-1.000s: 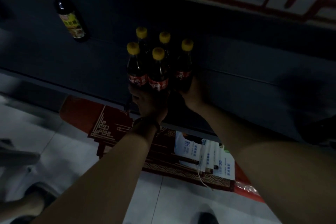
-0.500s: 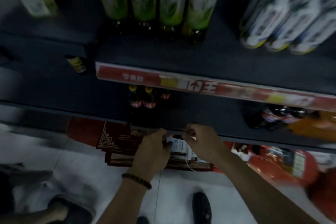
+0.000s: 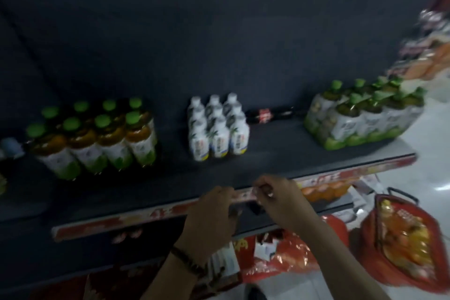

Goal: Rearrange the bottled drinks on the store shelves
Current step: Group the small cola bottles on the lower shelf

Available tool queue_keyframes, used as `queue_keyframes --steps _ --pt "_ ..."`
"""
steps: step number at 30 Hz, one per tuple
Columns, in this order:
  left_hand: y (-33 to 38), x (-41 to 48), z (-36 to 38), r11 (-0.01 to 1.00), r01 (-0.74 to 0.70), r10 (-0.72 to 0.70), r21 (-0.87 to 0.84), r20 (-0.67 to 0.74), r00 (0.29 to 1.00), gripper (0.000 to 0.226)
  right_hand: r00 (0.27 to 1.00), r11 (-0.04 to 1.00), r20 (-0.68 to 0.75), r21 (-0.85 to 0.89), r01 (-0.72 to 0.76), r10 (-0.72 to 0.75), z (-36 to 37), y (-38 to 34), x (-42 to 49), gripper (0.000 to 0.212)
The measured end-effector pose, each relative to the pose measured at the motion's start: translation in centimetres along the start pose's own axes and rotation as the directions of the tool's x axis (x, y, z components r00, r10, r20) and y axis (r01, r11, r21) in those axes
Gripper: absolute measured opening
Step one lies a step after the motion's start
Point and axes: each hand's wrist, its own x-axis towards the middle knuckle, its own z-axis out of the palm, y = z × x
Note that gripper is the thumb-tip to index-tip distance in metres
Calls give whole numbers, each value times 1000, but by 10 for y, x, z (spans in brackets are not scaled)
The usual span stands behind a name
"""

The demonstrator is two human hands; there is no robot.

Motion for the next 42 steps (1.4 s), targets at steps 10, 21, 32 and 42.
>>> queue_keyframes --steps 10,21,32,42 --pt "71 156 74 977 122 -167 174 279 946 57 993 974 98 -224 -46 69 -73 118 200 36" --pt "61 171 99 957 177 -235 232 253 938 60 967 834 255 -537 127 16 -74 158 319 91" --pt "56 165 95 969 232 -245 87 187 951 45 897 949 389 -303 -92 211 -68 149 276 87" --pt "76 125 59 505 406 -391 -761 217 894 29 966 797 180 547 -256 187 -66 100 111 44"
